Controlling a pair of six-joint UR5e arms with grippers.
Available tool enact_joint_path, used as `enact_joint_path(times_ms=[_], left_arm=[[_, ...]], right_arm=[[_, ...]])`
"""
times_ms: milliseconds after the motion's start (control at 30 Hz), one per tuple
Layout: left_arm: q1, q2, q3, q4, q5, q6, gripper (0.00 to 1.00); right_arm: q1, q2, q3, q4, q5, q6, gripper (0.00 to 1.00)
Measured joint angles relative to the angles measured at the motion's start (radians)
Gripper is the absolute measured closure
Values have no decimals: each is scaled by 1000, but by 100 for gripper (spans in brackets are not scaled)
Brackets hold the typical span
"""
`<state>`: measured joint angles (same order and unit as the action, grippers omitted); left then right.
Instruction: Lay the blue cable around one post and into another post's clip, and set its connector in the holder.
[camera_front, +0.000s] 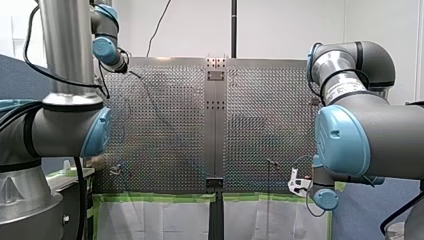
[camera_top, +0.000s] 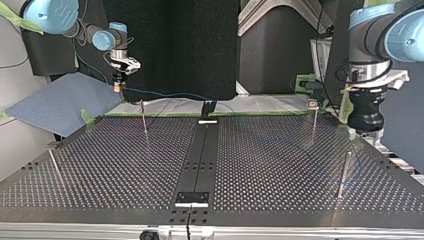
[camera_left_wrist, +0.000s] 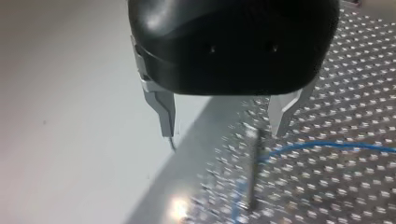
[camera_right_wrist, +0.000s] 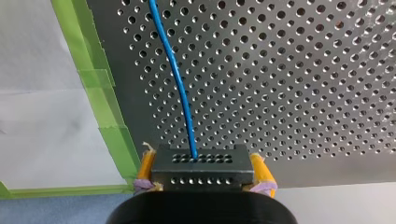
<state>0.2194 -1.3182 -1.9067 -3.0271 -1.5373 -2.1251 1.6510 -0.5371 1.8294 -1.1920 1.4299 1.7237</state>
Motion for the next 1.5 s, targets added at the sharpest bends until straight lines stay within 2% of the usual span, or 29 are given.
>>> enact_joint_path(times_ms=[167, 400, 633, 833, 933, 1167, 1500], left_arm=[[-2, 42, 42, -42, -18, 41, 0], [-8, 94, 102, -102, 28, 102, 0], [-36, 59, 157, -157, 78, 157, 0], [-70, 12, 205, -206, 97, 205, 0], [-93, -12, 230, -230, 89, 230, 0], [-154, -72, 293, -293, 33, 284, 0], [-233, -91, 364, -371, -45, 296, 0]], right_arm=[[2, 0, -2, 0, 0, 6, 83], [3, 0, -8, 1, 0, 11, 83], [3, 1, -9, 14, 2, 11, 83], [-2, 0, -10, 29, 1, 11, 83], [-4, 0, -12, 33, 0, 11, 83], [0, 0, -12, 41, 0, 12, 83], [6, 1, -13, 40, 0, 13, 83]])
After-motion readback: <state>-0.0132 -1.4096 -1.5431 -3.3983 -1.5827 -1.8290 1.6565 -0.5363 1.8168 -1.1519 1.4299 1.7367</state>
